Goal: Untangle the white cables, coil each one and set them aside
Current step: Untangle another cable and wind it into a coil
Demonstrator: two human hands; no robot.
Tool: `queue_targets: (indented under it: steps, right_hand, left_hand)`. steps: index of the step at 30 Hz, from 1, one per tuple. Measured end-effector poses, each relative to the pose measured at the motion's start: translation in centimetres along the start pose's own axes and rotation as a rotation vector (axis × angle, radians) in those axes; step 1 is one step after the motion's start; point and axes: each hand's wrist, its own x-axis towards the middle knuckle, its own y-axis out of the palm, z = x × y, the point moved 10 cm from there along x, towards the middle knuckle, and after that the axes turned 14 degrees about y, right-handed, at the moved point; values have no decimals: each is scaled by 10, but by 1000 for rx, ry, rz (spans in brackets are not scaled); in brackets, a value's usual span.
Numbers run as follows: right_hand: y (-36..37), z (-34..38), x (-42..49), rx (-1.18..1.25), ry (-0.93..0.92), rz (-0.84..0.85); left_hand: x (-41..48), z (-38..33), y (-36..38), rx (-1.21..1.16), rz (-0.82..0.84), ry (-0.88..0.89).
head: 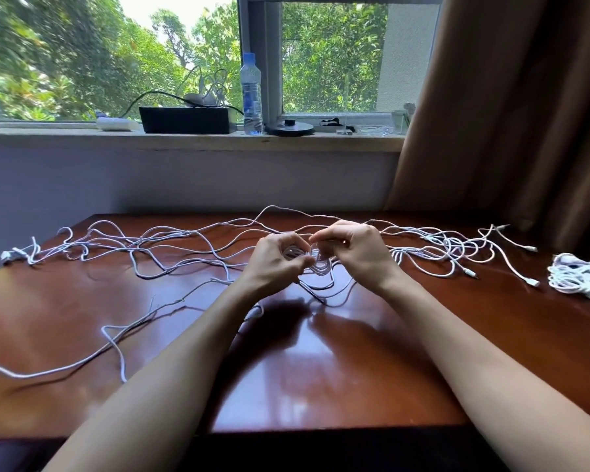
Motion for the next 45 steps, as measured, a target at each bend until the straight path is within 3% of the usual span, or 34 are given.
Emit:
queue_targets:
  steps: [8,16,23,31,34,45]
  right_hand:
    - [-5,17,-6,-103,-192,-80]
    - [-4,5,-1,-162,-191,-92]
    - [2,-27,8,-138,41,46]
    - [13,-43,5,-68,212,197]
    - [11,-42,5,-29,213,181]
    - [9,-53,5,405,402,205]
  left_hand:
    - [1,-7,4,-29,36,19]
    - [0,-15,10,-89,84,56]
    - [0,-15,8,-145,21,28]
    - [1,-19,6,-118,23,85]
    - [2,-18,5,-91,35,89]
    - [0,-26,8,-90,62,114]
